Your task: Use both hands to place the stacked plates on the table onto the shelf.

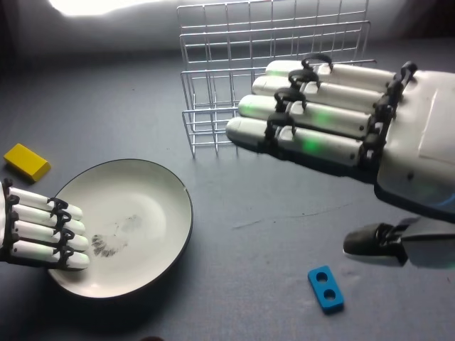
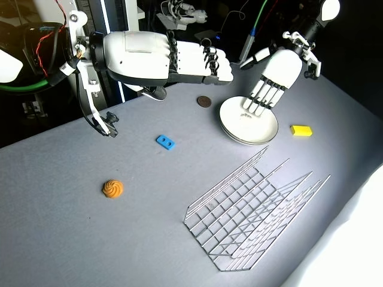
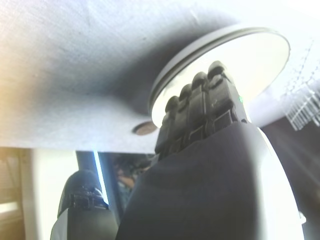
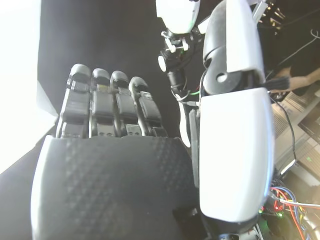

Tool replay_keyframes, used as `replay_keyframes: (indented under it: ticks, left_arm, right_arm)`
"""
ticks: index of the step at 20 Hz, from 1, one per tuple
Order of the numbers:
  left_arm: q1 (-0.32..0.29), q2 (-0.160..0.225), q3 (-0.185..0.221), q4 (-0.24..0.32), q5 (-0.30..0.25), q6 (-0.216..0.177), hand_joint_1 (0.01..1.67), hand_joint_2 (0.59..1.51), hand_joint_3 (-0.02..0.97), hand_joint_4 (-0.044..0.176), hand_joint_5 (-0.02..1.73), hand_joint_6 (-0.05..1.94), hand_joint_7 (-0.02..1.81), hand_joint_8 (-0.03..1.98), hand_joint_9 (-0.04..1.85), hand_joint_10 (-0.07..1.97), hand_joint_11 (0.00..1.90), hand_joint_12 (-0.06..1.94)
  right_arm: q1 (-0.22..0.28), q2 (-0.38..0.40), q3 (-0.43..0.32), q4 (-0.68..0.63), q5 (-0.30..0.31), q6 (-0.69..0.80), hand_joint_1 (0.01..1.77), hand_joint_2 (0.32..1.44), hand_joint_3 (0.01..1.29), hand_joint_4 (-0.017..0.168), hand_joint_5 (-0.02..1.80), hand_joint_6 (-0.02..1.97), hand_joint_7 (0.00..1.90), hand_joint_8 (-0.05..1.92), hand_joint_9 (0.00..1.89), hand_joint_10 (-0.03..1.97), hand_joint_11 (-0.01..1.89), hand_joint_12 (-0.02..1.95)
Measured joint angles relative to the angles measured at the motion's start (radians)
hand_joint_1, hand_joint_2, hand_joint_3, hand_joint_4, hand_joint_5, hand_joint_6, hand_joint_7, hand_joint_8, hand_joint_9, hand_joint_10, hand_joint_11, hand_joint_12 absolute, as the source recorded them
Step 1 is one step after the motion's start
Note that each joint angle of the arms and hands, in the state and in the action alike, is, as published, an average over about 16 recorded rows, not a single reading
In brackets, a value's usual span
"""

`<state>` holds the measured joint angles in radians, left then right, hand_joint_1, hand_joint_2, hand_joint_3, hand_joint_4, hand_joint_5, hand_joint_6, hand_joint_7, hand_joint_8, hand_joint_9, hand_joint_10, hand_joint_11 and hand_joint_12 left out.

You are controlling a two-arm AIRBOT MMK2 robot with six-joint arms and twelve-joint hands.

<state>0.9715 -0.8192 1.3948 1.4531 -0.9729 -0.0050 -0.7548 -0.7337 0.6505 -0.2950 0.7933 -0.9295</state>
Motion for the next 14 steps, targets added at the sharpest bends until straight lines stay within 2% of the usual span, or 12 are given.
replay_keyframes:
  ticks: [14]
  left_arm:
    - [0.042, -0.014, 0.014, -0.018, 0.001, -0.003, 0.02, 0.998, 0.016, -0.002, 0.0, -0.01, 0.0, -0.01, 0.01, -0.01, 0.01, -0.02]
  right_arm:
    - [-0.005, 0.0, 0.007, -0.042, -0.003, -0.041, 1.16, 0.9, 0.02, 0.002, 0.02, 0.02, 0.01, 0.01, 0.02, 0.01, 0.02, 0.02]
